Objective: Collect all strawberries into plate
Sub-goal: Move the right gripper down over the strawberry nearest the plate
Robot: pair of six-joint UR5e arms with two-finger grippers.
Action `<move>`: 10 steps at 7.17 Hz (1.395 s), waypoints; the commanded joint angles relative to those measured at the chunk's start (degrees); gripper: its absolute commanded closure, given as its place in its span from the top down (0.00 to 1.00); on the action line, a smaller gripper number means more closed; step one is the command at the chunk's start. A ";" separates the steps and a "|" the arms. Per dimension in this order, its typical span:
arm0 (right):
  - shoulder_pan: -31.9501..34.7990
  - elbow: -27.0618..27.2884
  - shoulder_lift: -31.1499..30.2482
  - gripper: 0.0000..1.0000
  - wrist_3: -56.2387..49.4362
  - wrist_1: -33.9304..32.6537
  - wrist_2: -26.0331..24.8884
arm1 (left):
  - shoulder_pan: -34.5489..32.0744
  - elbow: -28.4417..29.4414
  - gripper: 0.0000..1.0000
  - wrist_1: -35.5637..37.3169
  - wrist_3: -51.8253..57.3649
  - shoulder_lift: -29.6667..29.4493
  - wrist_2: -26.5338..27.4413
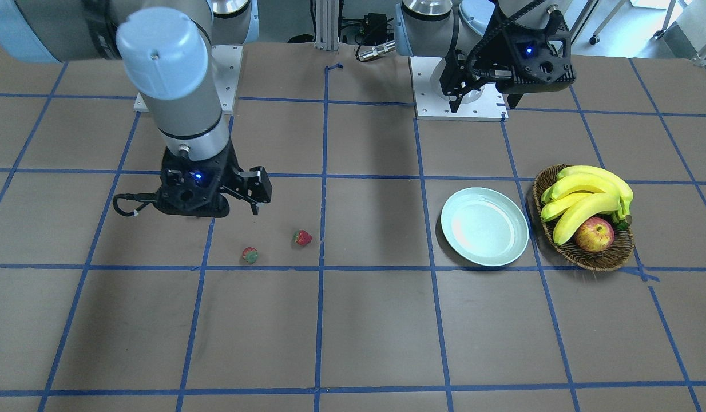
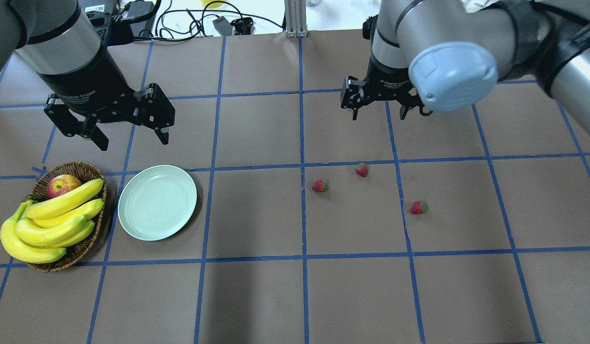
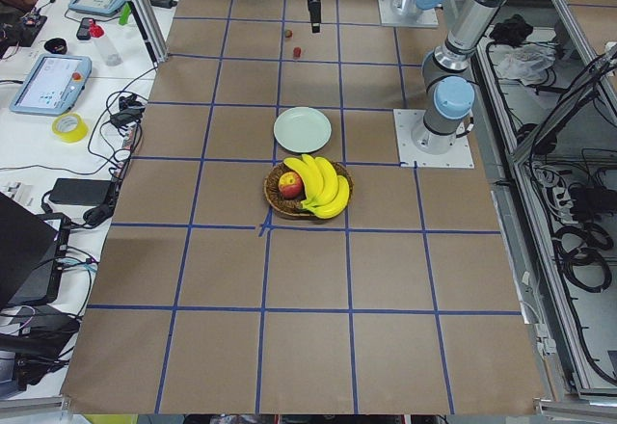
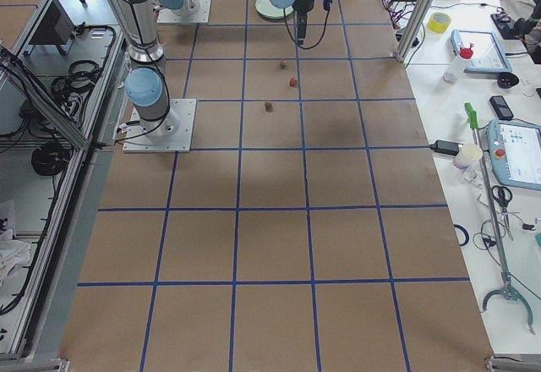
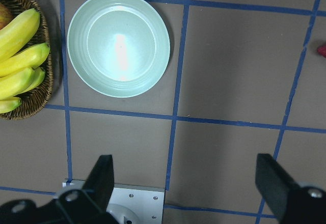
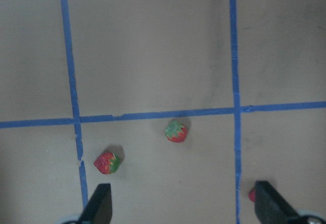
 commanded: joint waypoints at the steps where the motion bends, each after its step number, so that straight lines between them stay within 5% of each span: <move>1: 5.94 6.01 6.95 0.94 6.31 -15.81 -0.44 | 0.00 -0.09 1.00 -0.08 0.00 0.00 0.07; 5: 8.25 8.32 14.87 0.82 6.68 -22.53 1.48 | 0.00 -0.61 1.00 -0.35 0.00 0.61 0.24; 10: 8.78 13.60 12.51 0.75 6.95 -22.56 1.58 | 0.00 -1.23 1.00 0.09 0.00 0.62 0.42</move>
